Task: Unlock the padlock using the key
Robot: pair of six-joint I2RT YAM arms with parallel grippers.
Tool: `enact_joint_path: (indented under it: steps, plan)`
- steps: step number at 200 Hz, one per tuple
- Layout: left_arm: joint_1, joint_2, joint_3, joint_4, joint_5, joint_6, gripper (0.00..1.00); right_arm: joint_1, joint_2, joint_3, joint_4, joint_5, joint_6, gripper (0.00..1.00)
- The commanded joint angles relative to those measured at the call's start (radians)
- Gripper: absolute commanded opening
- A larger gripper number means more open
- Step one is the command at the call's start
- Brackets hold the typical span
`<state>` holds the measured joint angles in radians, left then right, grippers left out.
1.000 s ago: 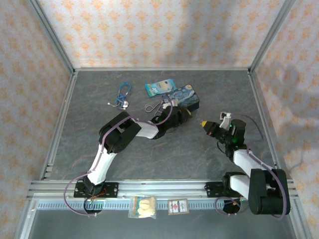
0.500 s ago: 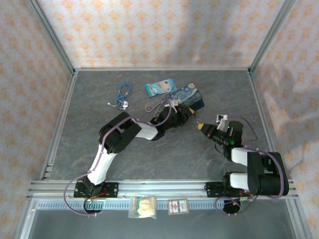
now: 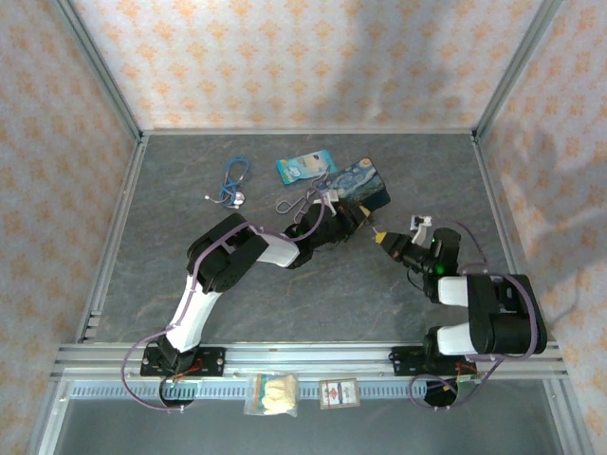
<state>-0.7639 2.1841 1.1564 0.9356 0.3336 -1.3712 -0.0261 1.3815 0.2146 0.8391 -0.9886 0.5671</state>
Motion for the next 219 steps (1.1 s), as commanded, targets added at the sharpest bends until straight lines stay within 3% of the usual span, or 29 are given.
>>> enact_joint_path:
  steps: [1,116,182,219]
  plan:
    - [-0.007,-0.049,-0.004,0.085,0.023,-0.033,0.00,0.010,0.014,0.033,0.066,-0.008,0.009,0.00]
    - [-0.035,-0.037,-0.008,0.104,0.039,-0.056,0.00,0.025,0.077,0.068,0.112,-0.017,0.020,0.00]
    - [-0.045,-0.042,-0.060,0.183,0.094,-0.042,0.00,0.010,0.031,0.130,0.005,-0.039,-0.010,0.00]
    - [-0.050,-0.037,-0.069,0.228,0.127,-0.041,0.00,0.010,0.079,0.173,0.003,-0.086,0.057,0.00]
